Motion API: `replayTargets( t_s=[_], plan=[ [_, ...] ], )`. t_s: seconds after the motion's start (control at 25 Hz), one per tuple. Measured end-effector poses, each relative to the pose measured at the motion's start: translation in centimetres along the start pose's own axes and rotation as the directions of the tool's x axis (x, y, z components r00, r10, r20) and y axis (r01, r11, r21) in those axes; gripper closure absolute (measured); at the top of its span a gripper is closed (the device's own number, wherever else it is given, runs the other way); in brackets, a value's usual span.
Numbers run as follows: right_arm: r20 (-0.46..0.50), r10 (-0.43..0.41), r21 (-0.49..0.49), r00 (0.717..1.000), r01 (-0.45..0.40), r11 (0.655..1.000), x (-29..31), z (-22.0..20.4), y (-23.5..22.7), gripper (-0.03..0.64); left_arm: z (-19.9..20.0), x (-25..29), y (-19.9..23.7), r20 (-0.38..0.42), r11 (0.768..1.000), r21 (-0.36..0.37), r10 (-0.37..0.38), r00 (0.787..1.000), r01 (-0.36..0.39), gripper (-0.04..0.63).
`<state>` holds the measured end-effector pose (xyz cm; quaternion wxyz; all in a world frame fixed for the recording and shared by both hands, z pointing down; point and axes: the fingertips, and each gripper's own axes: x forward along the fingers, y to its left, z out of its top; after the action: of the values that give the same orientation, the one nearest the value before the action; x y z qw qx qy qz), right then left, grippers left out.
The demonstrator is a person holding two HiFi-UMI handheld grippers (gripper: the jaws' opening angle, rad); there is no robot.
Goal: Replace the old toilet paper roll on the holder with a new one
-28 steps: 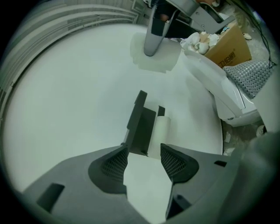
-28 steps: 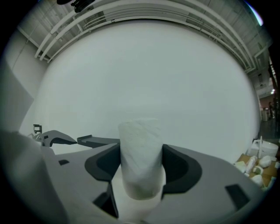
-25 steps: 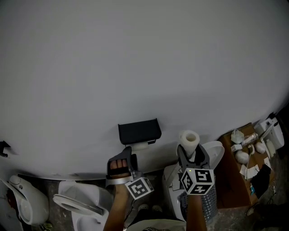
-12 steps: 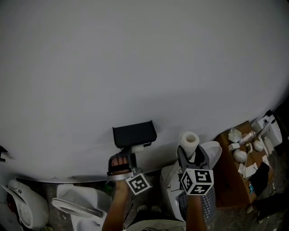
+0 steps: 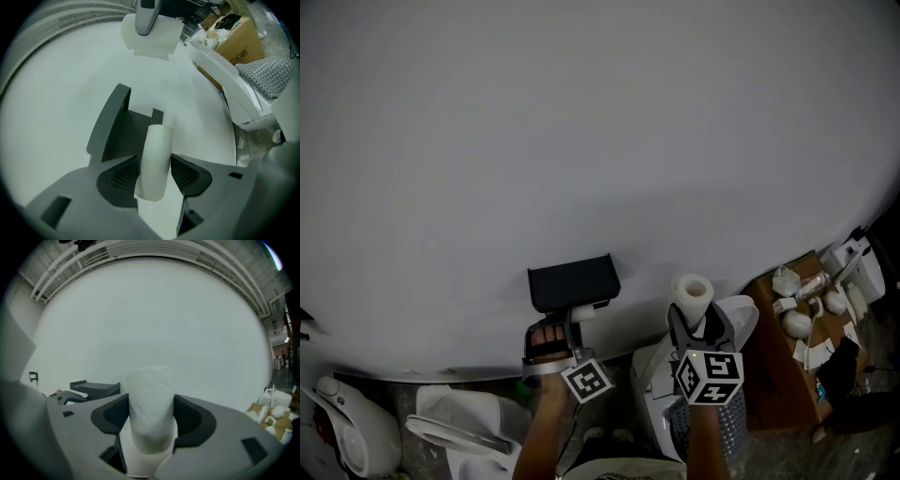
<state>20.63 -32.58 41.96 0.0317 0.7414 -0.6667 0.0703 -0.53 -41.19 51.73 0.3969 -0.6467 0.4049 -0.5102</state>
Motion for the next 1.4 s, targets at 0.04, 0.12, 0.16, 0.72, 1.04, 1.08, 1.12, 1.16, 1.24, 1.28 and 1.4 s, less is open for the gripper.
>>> replayTargets(
  t_s=[0.04, 0.12, 0.16, 0.72, 1.04, 1.08, 1.12, 1.16, 1.24, 1.28, 1.4],
  plan=[
    [-0.001, 0.0, 0.001, 1.0, 0.0, 1.0, 0.0, 0.0, -0.1, 0.337, 0.1, 0.1, 0.0, 0.0, 1.0, 0.003, 0.004, 1.0, -0.004, 0.38],
    [-0.002, -0.001, 0.003, 1.0, 0.001, 1.0, 0.0, -0.1, -0.4, 0.337, 0.2, 0.1, 0.0, -0.003, 1.0, 0.009, 0.016, 1.0, -0.016, 0.384],
    [-0.002, -0.002, 0.005, 1.0, 0.002, 1.0, 0.0, -0.2, -0.5, 0.337, 0.2, 0.1, 0.0, -0.005, 1.0, 0.013, 0.024, 1.0, -0.024, 0.387],
    [-0.005, -0.048, 0.021, 0.999, 0.048, 0.999, -0.7, -0.6, -3.9, 0.337, 4.6, 0.6, 0.1, 0.068, 0.999, -0.02, 0.031, 0.997, -0.029, 0.405],
    [-0.005, -0.129, 0.025, 0.992, 0.13, 0.991, -2.4, -0.6, -8.1, 0.337, 10.2, 1.1, -0.7, 0.162, 1.0, 0.008, 0.011, 0.987, -0.013, 0.405],
    [-0.004, -0.142, 0.026, 0.99, 0.142, 0.99, -2.7, -0.6, -8.8, 0.337, 11.0, 1.0, -0.7, 0.176, 1.0, 0.009, 0.012, 0.984, -0.014, 0.405],
    [-0.003, -0.155, 0.027, 0.988, 0.155, 0.988, -3.1, -0.5, -9.4, 0.337, 11.8, 1.0, -0.8, 0.189, 1.0, 0.011, 0.009, 0.982, -0.012, 0.405],
    [-0.002, -0.167, 0.028, 0.986, 0.167, 0.986, -3.4, -0.5, -9.9, 0.337, 12.5, 1.0, -1.0, 0.202, 1.0, 0.014, 0.004, 0.979, -0.007, 0.405],
    [-0.003, -0.19, 0.029, 0.982, 0.19, 0.981, -3.9, -0.6, -11.0, 0.337, 14.0, 0.8, -1.2, 0.23, 1.0, 0.012, -0.001, 0.973, -0.002, 0.405],
    [-0.004, -0.2, 0.03, 0.98, 0.2, 0.979, -4.2, -0.7, -11.4, 0.337, 14.7, 0.7, -1.2, 0.245, 1.0, 0.012, 0.002, 0.969, -0.005, 0.405],
    [-0.005, -0.223, 0.031, 0.975, 0.223, 0.974, -4.9, -0.7, -12.4, 0.337, 16.6, 0.2, -1.3, 0.287, 1.0, 0.004, 0.003, 0.958, -0.004, 0.405]
  ],
)
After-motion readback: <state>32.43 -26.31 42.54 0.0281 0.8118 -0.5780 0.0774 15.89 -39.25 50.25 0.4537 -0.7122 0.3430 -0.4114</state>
